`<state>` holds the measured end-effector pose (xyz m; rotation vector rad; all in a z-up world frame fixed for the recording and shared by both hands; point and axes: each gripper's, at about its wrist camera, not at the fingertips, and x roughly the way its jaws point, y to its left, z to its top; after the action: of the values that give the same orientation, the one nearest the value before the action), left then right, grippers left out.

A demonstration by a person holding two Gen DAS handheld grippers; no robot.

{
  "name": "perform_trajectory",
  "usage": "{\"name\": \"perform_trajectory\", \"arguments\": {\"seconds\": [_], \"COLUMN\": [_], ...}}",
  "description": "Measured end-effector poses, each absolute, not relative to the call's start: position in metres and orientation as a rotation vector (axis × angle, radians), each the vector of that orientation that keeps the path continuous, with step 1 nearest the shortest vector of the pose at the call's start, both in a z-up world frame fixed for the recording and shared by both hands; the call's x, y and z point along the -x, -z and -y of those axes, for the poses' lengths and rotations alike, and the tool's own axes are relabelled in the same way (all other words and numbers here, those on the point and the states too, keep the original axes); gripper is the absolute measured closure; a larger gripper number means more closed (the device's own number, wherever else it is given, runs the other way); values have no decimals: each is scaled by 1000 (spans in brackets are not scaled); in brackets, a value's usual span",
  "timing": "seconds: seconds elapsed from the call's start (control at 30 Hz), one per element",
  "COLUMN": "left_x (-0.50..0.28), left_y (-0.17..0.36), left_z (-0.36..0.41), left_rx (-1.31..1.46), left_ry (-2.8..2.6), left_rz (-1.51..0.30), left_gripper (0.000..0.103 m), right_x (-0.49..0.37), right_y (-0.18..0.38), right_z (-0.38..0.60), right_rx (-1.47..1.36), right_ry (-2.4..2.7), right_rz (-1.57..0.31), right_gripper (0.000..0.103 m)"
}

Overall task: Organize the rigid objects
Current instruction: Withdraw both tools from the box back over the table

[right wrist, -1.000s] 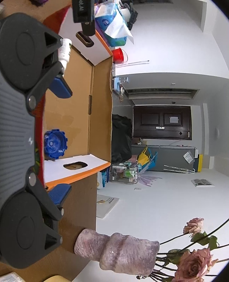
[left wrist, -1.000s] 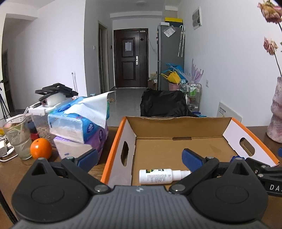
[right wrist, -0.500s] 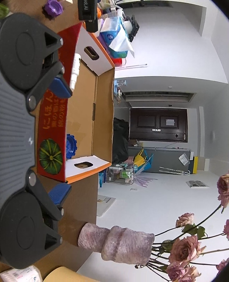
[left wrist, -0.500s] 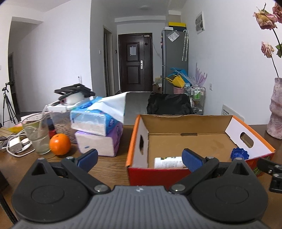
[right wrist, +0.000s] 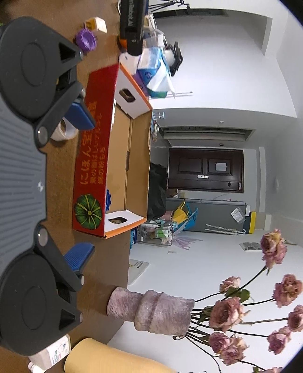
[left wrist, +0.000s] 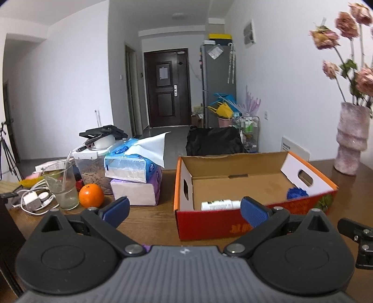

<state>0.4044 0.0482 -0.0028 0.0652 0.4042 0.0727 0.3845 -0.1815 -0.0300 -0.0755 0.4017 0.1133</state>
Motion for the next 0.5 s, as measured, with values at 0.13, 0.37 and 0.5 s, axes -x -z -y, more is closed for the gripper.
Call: {"name": "perform_trajectory", "arguments": {"seconds": [0.13,0.37,0.5], "left_x": [-381,-338,-315], "left_y": [-2,-12,-14], "left_z": [-47,-48,-47], "left_rx": [-90,-103,-92], "left_ry": [-63,-72,-71], "left_rz": [-413,-419,-425], "left_gripper": [0,0,0], "right_x": [-361,-319,-297], "right_y": [26,22,21], "right_z": [178,184,191], "right_rx": [87,89,84], "right_ry": [-124,-137,-143], "right_rz": [-395,-393,-394], "right_gripper": [0,0,0]}}
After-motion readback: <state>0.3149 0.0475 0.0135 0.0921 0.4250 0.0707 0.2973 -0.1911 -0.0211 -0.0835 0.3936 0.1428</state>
